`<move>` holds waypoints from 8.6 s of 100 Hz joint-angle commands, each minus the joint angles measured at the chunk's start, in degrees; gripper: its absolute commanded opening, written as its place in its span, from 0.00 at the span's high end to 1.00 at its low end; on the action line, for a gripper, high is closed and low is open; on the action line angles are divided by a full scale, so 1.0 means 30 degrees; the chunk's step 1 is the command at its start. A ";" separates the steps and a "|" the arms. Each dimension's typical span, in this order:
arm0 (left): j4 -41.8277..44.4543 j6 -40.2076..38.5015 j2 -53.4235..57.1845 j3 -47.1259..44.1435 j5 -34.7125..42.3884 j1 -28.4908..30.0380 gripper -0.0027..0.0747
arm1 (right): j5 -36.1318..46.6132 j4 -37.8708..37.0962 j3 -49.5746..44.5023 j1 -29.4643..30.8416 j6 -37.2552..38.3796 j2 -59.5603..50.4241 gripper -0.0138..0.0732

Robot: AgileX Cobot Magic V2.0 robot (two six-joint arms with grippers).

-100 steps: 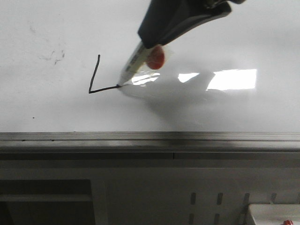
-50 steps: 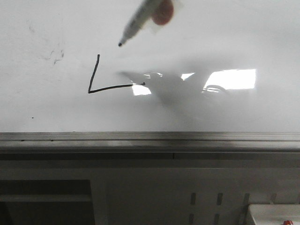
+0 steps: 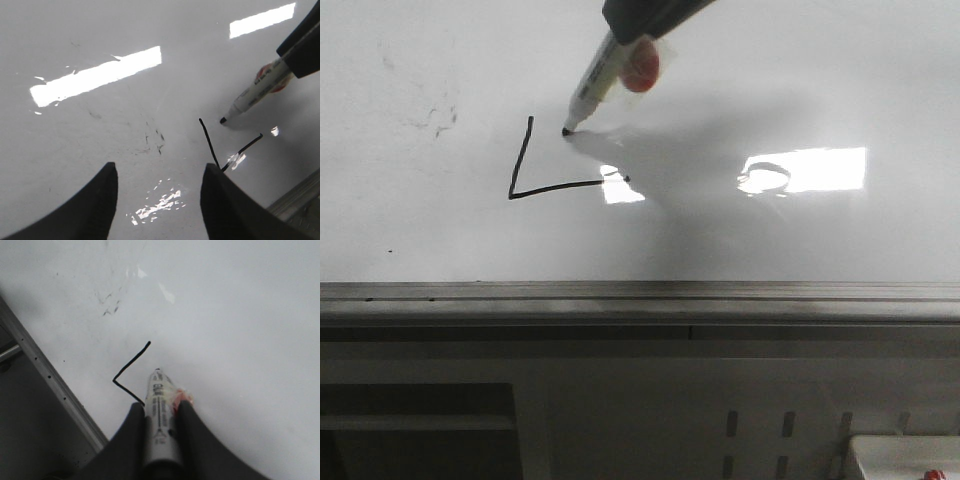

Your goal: Write number 4 on whiteboard

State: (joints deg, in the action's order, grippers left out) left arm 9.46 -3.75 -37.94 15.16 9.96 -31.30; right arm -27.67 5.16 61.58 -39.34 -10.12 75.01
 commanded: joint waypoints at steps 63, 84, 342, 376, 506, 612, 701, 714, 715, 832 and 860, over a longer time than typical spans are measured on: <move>0.5533 -0.0195 -0.0471 0.0513 0.2209 -0.2067 0.51 | 0.0844 0.1375 -0.0835 -0.2631 -0.0238 -0.1064 0.92; 0.6548 -0.0195 -0.2622 0.0722 0.2920 -0.3990 0.51 | 0.0583 0.1161 0.0398 -0.4120 -0.0378 -0.0987 0.92; -1.1804 -0.0195 -0.6724 0.2835 -0.1903 -0.1682 0.41 | 0.2234 0.1627 0.0773 -0.3539 -0.0378 -0.2201 0.22; -0.9952 -0.0017 0.0010 0.2835 -0.2162 -0.1682 0.70 | 0.2398 0.1222 -0.0598 -0.3523 -0.0378 -0.4437 0.90; -0.3427 -0.0006 1.1833 0.0082 -0.5029 -0.1682 0.99 | 0.6368 -0.0264 -1.4127 -0.3523 -0.0363 -2.1088 0.92; -0.3418 0.1855 1.3244 -0.5809 -0.8794 0.9340 0.99 | 0.6358 -0.0264 -1.4127 -0.3523 -0.0363 -2.1088 0.92; -0.3418 0.1855 1.3244 -0.5774 -0.8760 0.9340 0.99 | 0.6358 -0.0264 -1.4377 -0.3523 -0.0363 -2.1088 0.92; -0.3418 0.1855 1.3244 -0.5774 -0.8760 0.9340 0.99 | 0.7587 -0.0415 -1.4904 -0.2414 -0.0363 -2.1088 0.92; -0.3418 0.1855 1.3244 -0.5774 -0.8760 0.9340 0.99 | 0.7680 -0.0415 -1.4943 -0.2294 -0.0363 -2.1088 0.92; -0.3418 0.1855 1.3244 -0.5774 -0.8726 0.9340 0.99 | 0.3063 -0.1103 -2.1164 1.4508 0.1661 -2.5518 0.92; -0.3418 0.1855 1.3244 -0.5774 -0.8726 0.9340 0.99 | 0.3063 -0.1103 -2.1164 1.4508 0.1661 -2.5518 0.92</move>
State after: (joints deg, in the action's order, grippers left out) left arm -0.69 1.90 0.28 -0.20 -19.31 -3.50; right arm -19.04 1.80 -0.64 3.77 -5.12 -0.52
